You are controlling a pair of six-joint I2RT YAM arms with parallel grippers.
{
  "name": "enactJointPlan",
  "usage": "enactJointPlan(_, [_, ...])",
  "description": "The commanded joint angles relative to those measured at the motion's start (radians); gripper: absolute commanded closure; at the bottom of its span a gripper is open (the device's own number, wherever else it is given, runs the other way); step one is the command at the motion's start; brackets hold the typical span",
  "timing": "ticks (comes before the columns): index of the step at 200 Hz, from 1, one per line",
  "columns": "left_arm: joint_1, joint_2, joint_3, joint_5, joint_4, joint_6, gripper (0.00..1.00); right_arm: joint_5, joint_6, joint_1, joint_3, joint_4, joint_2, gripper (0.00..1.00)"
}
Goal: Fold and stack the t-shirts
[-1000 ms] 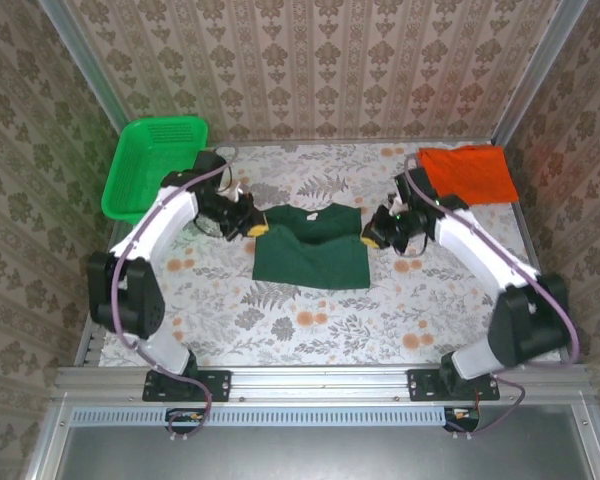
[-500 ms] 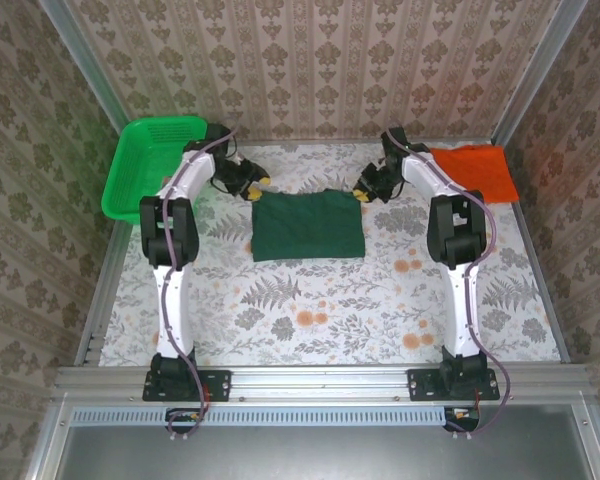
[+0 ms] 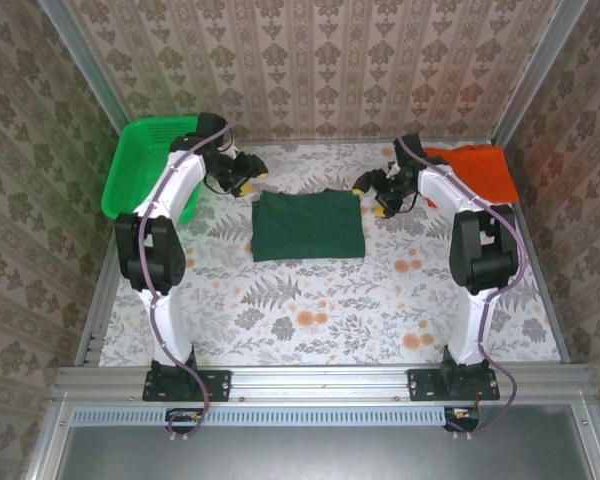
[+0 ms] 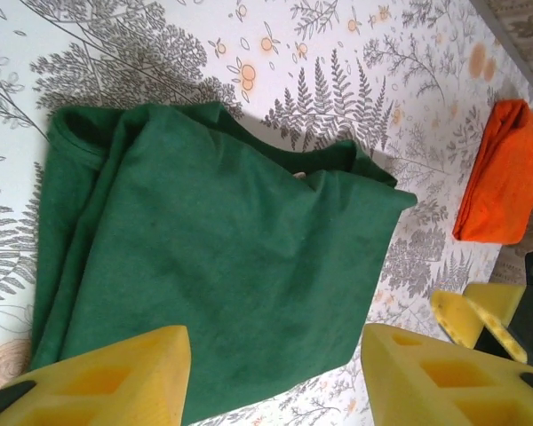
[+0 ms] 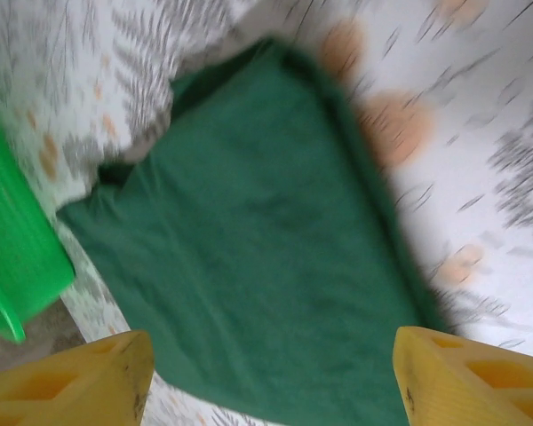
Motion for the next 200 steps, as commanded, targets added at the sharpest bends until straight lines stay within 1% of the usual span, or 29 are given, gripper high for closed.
enactJointPlan(1, [-0.002, 0.097, 0.039, -0.007, -0.026, 0.160, 0.43, -0.028, -0.055, 0.016, -0.055, 0.086, -0.008, 0.28])
enactJointPlan(14, [-0.007, 0.152, 0.112, -0.065, -0.074, 0.224, 0.42, -0.008, -0.097, 0.013, -0.026, 0.098, 0.017, 0.29])
enactJointPlan(24, [-0.010, 0.186, 0.147, -0.095, -0.082, 0.261, 0.41, 0.031, -0.141, 0.013, 0.020, 0.084, 0.047, 0.23])
enactJointPlan(47, [-0.011, 0.246, 0.197, -0.130, -0.069, 0.298, 0.41, 0.059, -0.218, 0.013, 0.123, 0.079, 0.135, 0.10])
enactJointPlan(59, [-0.011, 0.275, 0.212, -0.135, -0.056, 0.315, 0.42, 0.065, -0.238, 0.012, 0.164, 0.080, 0.180, 0.08])
enactJointPlan(67, [-0.009, 0.298, 0.228, -0.125, -0.056, 0.323, 0.44, 0.062, -0.244, 0.012, 0.179, 0.101, 0.203, 0.09])
enactJointPlan(100, [-0.003, 0.346, 0.235, -0.103, -0.049, 0.333, 0.50, 0.061, -0.254, 0.017, 0.280, 0.082, 0.305, 0.23])
enactJointPlan(114, [0.004, 0.360, 0.228, -0.100, -0.046, 0.327, 0.55, 0.080, -0.268, 0.019, 0.337, 0.018, 0.348, 0.30])
enactJointPlan(125, [0.007, 0.365, 0.219, -0.088, -0.029, 0.321, 0.61, 0.099, -0.274, 0.019, 0.355, 0.002, 0.365, 0.36])
enactJointPlan(140, [0.010, 0.372, 0.223, -0.088, -0.021, 0.321, 0.71, 0.096, -0.272, 0.019, 0.358, 0.010, 0.380, 0.46])
enactJointPlan(148, [0.013, 0.376, 0.229, -0.079, -0.017, 0.318, 0.81, 0.087, -0.269, 0.021, 0.365, 0.011, 0.389, 0.53])
enactJointPlan(158, [0.013, 0.375, 0.238, -0.059, -0.014, 0.316, 0.93, 0.075, -0.259, 0.021, 0.371, 0.015, 0.395, 0.65])
enactJointPlan(169, [0.011, 0.356, 0.236, -0.043, -0.004, 0.324, 1.00, 0.060, -0.247, 0.022, 0.368, 0.030, 0.389, 0.80])
enactJointPlan(174, [0.009, 0.339, 0.225, -0.041, 0.006, 0.330, 1.00, 0.054, -0.243, 0.024, 0.365, 0.040, 0.382, 0.87])
enactJointPlan(179, [0.008, 0.318, 0.211, -0.042, 0.021, 0.334, 1.00, 0.050, -0.238, 0.028, 0.359, 0.051, 0.371, 0.90])
enactJointPlan(200, [0.012, 0.197, 0.096, -0.066, 0.098, 0.340, 1.00, 0.038, -0.227, 0.042, 0.328, 0.112, 0.320, 0.91])
